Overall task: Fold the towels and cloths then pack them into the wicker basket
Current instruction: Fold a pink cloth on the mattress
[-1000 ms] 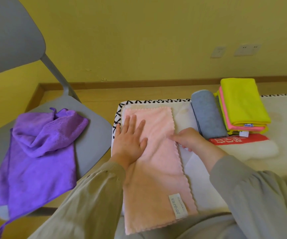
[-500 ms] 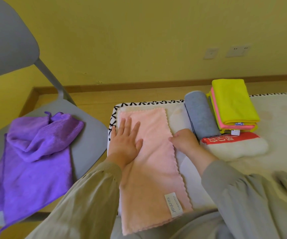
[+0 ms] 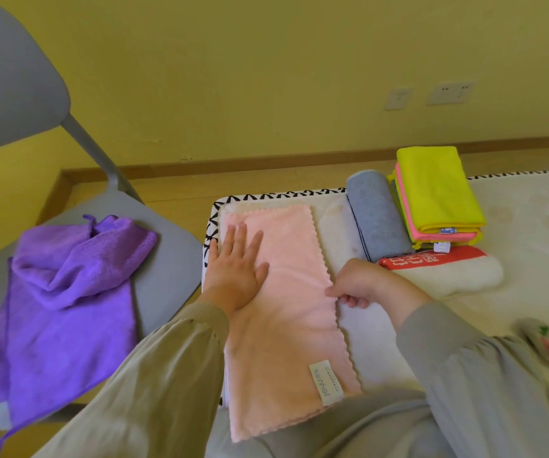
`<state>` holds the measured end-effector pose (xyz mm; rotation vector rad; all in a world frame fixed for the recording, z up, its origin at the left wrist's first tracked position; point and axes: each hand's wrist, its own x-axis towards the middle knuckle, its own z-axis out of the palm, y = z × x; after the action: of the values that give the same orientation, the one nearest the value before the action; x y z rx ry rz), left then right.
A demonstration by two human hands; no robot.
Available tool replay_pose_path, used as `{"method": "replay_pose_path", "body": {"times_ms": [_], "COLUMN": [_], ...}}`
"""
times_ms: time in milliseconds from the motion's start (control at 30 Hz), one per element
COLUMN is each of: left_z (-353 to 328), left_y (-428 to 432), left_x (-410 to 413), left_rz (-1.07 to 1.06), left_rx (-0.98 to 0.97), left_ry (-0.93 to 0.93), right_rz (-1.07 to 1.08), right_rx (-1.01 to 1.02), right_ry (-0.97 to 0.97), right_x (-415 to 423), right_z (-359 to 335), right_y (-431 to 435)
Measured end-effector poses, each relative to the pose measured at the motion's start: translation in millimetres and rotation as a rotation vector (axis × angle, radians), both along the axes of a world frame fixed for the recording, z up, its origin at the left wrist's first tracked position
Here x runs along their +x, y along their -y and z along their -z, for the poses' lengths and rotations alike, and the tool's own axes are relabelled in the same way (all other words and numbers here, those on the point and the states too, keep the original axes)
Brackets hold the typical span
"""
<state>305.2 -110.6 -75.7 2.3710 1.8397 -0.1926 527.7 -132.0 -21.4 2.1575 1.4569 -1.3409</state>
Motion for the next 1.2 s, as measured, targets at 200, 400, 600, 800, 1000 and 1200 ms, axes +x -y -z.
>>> {"method": "replay_pose_path", "body": {"times_ms": [200,400,600,800,1000,1200], "left_z": [0.4,-2.4,-19.6,-35.1,-48.4,-48.5], "left_y": [-0.1,-1.3,4.5,2.2,-20.7,-50.4], "left_x": [0.1,-0.5,16.4,10.0,-4.1,-7.6], "left_rz": [0.002,0.002,-0.143,-0.491,-0.610,-0.799], "left_rx": [0.008,-0.026,-0.079,-0.059,-0.102,-0.133], "left_ry": [-0.015,-0.014,0.110,0.641,0.769,1.001], "right_rz": [0.156,0.012,-0.068,-0.008,0.149,0.491], "right_rx": [-0.144,-0.229,-0.286,0.317,0.436,0.449], "right_ry": [-0.290,-0.199,0.010,0.241,-0.003,-0.261], "right_x": [5.8,4.3,3.2,-6.5,-22.8,-30.3], "right_z": [-9.0,-0.8,-3.6,-1.3,18.2,12.7], "right_y": [12.4,12.9,25.6,7.9,-34.5,-76.0]}}
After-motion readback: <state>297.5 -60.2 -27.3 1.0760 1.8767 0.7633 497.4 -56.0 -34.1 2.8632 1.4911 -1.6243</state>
